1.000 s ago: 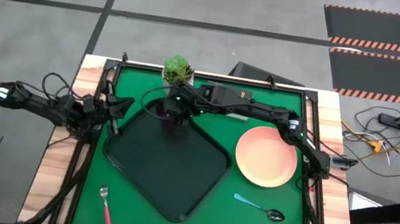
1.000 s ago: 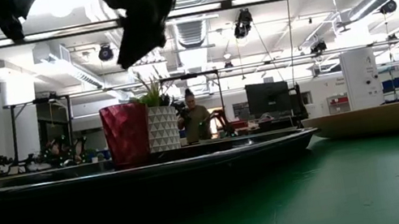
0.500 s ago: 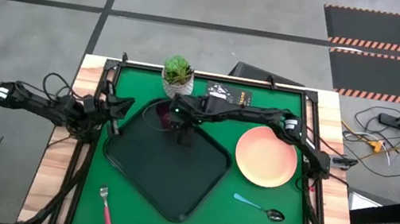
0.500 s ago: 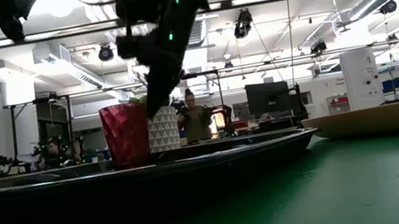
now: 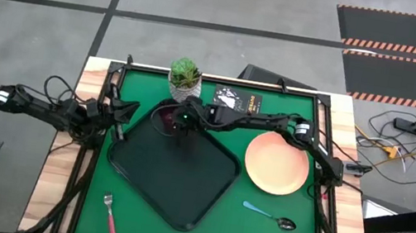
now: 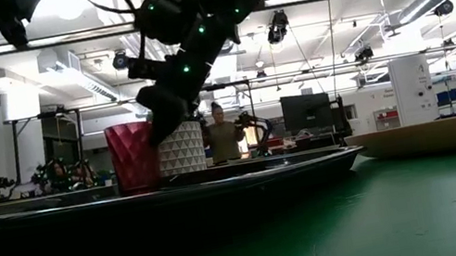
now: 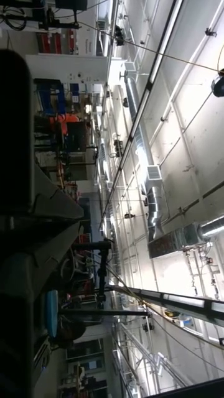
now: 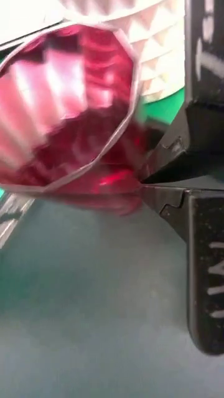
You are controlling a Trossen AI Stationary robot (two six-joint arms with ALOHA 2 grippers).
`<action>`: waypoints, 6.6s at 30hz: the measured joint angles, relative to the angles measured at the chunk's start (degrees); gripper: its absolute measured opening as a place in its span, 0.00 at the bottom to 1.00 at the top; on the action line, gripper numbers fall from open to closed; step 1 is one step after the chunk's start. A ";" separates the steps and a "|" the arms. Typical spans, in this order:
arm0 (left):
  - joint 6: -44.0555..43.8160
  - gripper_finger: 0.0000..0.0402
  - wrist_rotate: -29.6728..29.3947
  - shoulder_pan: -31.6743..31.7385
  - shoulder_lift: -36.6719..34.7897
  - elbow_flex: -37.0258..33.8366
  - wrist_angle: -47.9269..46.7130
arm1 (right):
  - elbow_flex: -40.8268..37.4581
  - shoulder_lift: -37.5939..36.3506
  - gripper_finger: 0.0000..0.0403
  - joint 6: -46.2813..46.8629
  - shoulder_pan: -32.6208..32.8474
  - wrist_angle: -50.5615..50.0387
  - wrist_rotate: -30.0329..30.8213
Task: Pick and place plate/cup/fork/spoon on tray
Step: Put the red cup on the top left of the black tray, then put the light orange plate on the black tray to the right of the red cup
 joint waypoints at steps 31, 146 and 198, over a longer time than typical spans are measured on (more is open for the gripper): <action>0.00 0.00 0.01 0.01 0.08 -0.09 0.01 | -32.36 -33.82 0.02 41.03 23.78 -17.04 10.62; 0.02 0.00 -1.31 0.01 0.71 -0.13 -0.04 | -41.78 -33.09 0.02 52.81 28.17 -5.22 34.20; 0.02 0.00 -1.30 0.02 0.68 0.00 0.26 | -25.29 -11.84 0.02 38.62 25.38 11.02 5.63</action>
